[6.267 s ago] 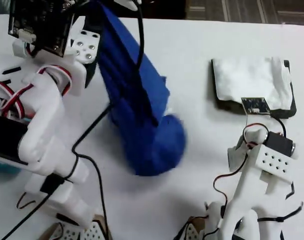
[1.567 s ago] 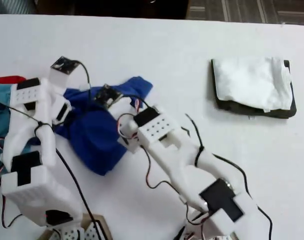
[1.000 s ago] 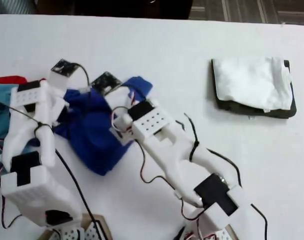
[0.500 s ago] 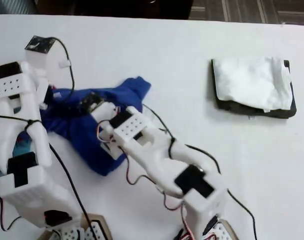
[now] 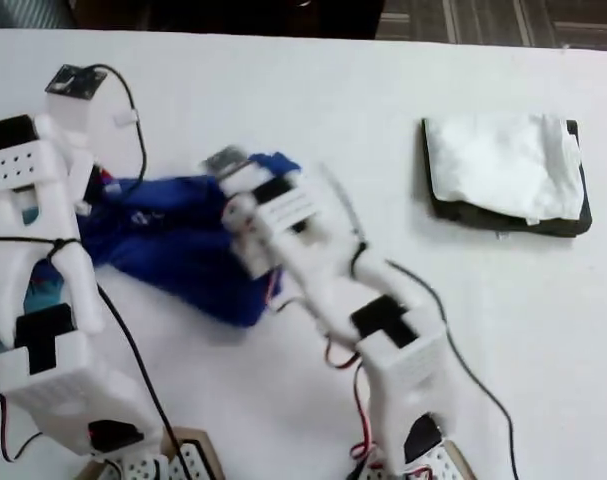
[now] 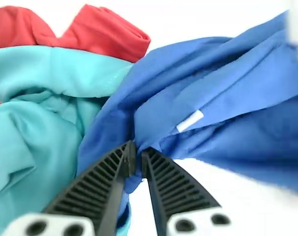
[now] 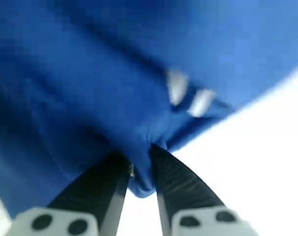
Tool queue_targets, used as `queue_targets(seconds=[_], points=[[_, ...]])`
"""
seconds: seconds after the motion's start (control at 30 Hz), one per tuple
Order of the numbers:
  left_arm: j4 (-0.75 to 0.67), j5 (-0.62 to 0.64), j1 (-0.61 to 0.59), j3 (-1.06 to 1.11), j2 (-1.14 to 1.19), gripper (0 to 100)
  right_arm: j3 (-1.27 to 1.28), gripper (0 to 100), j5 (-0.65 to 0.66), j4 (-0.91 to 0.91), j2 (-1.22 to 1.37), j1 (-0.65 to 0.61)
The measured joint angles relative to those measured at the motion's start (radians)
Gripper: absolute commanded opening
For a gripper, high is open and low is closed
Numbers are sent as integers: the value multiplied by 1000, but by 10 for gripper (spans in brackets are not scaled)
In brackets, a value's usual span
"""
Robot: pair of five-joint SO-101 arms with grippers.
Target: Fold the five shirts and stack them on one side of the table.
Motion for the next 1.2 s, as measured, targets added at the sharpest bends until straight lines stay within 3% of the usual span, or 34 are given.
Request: queue_targets(seconds=[0.37, 0.63, 0.9, 1.2], points=[[232, 2, 206, -379, 0, 27, -269, 20, 216, 209, -201, 339], [253, 109, 259, -489, 0, 26, -299, 20, 393, 328, -470, 528], [250, 110, 269, -169, -8, 26, -118, 21, 457, 336, -545, 635], [68, 64, 270, 199, -8, 27, 359, 28, 480, 336, -712, 517]])
